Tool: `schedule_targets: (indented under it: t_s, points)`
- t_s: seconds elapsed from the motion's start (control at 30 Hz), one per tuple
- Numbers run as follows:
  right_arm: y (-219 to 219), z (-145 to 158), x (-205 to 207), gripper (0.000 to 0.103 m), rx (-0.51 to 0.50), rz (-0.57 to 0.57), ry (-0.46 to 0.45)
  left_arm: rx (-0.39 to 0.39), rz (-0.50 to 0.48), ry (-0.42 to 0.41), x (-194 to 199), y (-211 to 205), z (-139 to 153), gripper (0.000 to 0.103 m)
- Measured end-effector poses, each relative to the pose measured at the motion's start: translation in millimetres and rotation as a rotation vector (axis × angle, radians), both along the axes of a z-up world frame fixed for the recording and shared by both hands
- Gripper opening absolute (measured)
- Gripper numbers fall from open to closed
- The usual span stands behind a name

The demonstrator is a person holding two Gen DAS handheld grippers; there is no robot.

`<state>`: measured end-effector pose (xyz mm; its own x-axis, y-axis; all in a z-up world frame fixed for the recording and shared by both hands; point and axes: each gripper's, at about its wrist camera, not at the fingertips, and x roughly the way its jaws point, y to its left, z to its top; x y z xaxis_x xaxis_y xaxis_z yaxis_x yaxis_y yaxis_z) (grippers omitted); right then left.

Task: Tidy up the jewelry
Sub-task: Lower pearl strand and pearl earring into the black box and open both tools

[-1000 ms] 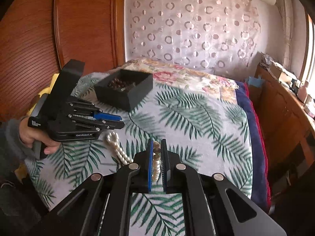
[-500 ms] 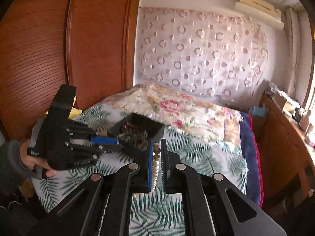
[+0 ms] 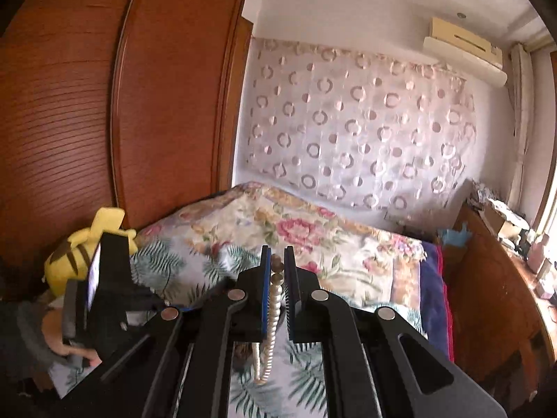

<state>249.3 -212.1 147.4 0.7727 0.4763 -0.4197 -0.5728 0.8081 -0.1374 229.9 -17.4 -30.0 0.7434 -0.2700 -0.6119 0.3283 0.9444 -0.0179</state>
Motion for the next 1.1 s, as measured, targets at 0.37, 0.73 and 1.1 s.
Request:
schedule_targets:
  t_s: [0.37,0.73,1.1]
  points:
    - [45.5,-21.9,62.6,0.008,-0.050,-0.057,0.010,-0.025,0.056,0.045,20.3,22.3,-25.0,0.042]
    - [55.8,-82.1,90.6,0.009,-0.088,-0.053,0.175,-0.006,0.123,0.012,-13.8,39.8,-24.2,0.089]
    - [35.3,-97.4,38.0,0.055,0.020,-0.072,0.219,-0.008,0.222,-0.047,-65.2,51.0,-0.5,0.095]
